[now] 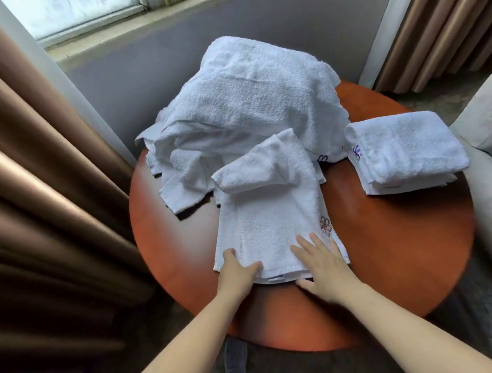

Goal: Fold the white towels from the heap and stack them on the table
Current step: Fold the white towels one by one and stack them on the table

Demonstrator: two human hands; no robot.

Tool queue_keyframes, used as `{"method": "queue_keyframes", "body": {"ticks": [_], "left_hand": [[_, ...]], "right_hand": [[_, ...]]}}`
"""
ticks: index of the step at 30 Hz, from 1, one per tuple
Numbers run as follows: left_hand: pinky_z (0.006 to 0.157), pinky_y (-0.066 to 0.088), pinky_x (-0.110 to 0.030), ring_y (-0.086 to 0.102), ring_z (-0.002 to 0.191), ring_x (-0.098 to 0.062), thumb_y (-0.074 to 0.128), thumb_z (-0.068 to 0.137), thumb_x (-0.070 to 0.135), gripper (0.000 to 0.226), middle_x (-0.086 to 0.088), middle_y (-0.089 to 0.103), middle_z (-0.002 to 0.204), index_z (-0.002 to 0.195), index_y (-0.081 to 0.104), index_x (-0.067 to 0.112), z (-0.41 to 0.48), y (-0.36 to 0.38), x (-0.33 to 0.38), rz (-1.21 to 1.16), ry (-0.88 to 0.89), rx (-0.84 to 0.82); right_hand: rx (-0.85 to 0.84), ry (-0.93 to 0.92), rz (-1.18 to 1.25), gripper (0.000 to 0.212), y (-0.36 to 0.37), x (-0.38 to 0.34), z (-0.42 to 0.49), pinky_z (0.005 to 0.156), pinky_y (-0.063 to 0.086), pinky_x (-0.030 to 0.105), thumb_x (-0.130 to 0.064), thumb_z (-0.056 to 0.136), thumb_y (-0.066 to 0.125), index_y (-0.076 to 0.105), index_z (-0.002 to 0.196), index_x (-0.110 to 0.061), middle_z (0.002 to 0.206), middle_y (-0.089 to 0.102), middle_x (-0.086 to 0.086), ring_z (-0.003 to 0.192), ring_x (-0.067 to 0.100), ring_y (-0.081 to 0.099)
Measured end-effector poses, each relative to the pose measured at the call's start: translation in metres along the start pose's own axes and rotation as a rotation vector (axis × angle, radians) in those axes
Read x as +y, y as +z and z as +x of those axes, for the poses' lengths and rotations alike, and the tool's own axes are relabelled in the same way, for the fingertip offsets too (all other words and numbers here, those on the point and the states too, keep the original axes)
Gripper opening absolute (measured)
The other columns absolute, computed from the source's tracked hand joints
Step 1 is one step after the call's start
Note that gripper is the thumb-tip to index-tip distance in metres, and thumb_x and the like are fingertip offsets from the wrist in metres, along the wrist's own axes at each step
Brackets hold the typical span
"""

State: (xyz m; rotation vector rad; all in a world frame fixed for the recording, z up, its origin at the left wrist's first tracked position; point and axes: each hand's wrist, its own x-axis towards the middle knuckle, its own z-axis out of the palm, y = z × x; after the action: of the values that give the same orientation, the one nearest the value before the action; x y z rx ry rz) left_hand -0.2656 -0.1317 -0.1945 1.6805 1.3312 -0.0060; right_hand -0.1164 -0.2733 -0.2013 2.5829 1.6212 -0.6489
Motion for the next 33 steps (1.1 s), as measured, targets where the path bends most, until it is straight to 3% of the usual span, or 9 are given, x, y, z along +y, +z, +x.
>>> {"method": "queue_keyframes", "body": {"ticks": [2, 5, 8, 10, 14, 18, 24, 29, 33], "left_hand": [[0.08, 0.039, -0.026, 0.056, 0.106, -0.021, 0.065, 0.083, 0.036, 0.044, 0.001, 0.059, 0.118, 0.117, 0.053, 0.011, -0.002, 0.002, -0.002, -0.078, -0.025, -0.02], [0.069, 0.044, -0.024, 0.061, 0.084, -0.016, 0.061, 0.088, 0.026, 0.011, -0.005, 0.068, 0.1, 0.088, 0.062, 0.015, -0.01, 0.001, 0.004, -0.349, -0.02, -0.076], [0.073, 0.052, -0.029, 0.064, 0.085, -0.024, 0.058, 0.09, 0.016, 0.018, -0.01, 0.069, 0.098, 0.103, 0.061, 0.004, -0.014, -0.001, 0.021, -0.713, -0.104, -0.139], [0.06, 0.057, -0.03, 0.062, 0.078, -0.023, 0.048, 0.098, 0.011, 0.013, -0.011, 0.064, 0.095, 0.107, 0.054, 0.004, -0.02, -0.005, 0.039, -0.917, -0.161, -0.198], [0.051, 0.057, -0.025, 0.064, 0.071, -0.021, 0.04, 0.102, 0.009, 0.014, -0.013, 0.064, 0.087, 0.1, 0.052, 0.002, -0.025, -0.02, 0.074, -1.124, -0.15, -0.228], [0.047, 0.055, -0.022, 0.07, 0.058, -0.019, 0.037, 0.104, 0.01, 0.019, -0.014, 0.067, 0.083, 0.099, 0.054, 0.001, -0.023, -0.033, 0.09, -1.124, -0.145, -0.29], [0.045, 0.055, -0.023, 0.059, 0.068, -0.019, 0.042, 0.1, 0.008, 0.015, -0.011, 0.057, 0.093, 0.113, 0.048, 0.007, -0.006, -0.036, 0.077, -0.861, -0.204, -0.166], [0.046, 0.055, -0.026, 0.06, 0.069, -0.024, 0.042, 0.1, 0.006, 0.02, -0.016, 0.053, 0.118, 0.119, 0.048, 0.004, -0.001, -0.023, 0.067, -0.865, -0.256, -0.146], [0.046, 0.055, -0.026, 0.062, 0.082, -0.029, 0.042, 0.099, 0.004, 0.033, -0.02, 0.046, 0.139, 0.132, 0.043, -0.001, 0.005, -0.017, 0.065, -0.871, -0.239, -0.101]], "right_hand": [[0.065, -0.042, 0.038, 0.06, 0.0, 0.0, -0.007, 0.113, 0.017, 0.059, -0.029, 0.088, 0.063, 0.042, 0.144, -0.019, 0.157, 0.028, 0.003, 0.146, 0.032, 0.022], [0.288, -0.092, 0.046, 0.022, 0.001, 0.005, -0.011, 0.08, 0.052, 0.056, -0.017, 0.068, 0.07, 0.072, 0.09, -0.017, 0.105, 0.072, 0.004, 0.097, 0.033, 0.07], [0.402, -0.026, 0.159, 0.026, -0.012, 0.004, -0.015, 0.086, 0.046, 0.049, -0.023, 0.084, 0.043, 0.066, 0.081, -0.011, 0.081, 0.067, 0.005, 0.078, 0.034, 0.063], [0.457, 0.016, 0.28, 0.033, -0.018, 0.004, -0.014, 0.083, 0.046, 0.045, -0.027, 0.086, 0.038, 0.064, 0.083, -0.007, 0.078, 0.064, 0.007, 0.075, 0.034, 0.059], [0.41, -0.046, 0.286, 0.028, -0.036, -0.002, -0.01, 0.09, 0.045, 0.041, -0.014, 0.073, 0.067, 0.062, 0.1, -0.008, 0.095, 0.062, 0.007, 0.095, 0.03, 0.056], [0.439, 0.1, 0.406, 0.009, -0.055, -0.007, -0.004, 0.071, 0.036, 0.034, -0.008, 0.085, 0.055, 0.053, 0.077, -0.011, 0.082, 0.055, 0.004, 0.085, 0.029, 0.049], [0.307, 0.209, 0.374, 0.039, -0.05, 0.014, -0.006, 0.096, 0.041, 0.036, -0.016, 0.085, 0.061, 0.06, 0.124, -0.017, 0.131, 0.056, 0.001, 0.123, 0.026, 0.048], [0.245, 0.493, 0.402, 0.049, -0.025, 0.018, -0.01, 0.091, 0.04, 0.037, -0.019, 0.083, 0.059, 0.048, 0.131, -0.018, 0.13, 0.051, 0.006, 0.116, 0.032, 0.047], [0.317, 0.518, 0.474, 0.038, -0.021, 0.014, -0.004, 0.08, 0.039, 0.037, -0.006, 0.085, 0.049, 0.052, 0.123, -0.015, 0.118, 0.06, 0.014, 0.102, 0.039, 0.053]]}}
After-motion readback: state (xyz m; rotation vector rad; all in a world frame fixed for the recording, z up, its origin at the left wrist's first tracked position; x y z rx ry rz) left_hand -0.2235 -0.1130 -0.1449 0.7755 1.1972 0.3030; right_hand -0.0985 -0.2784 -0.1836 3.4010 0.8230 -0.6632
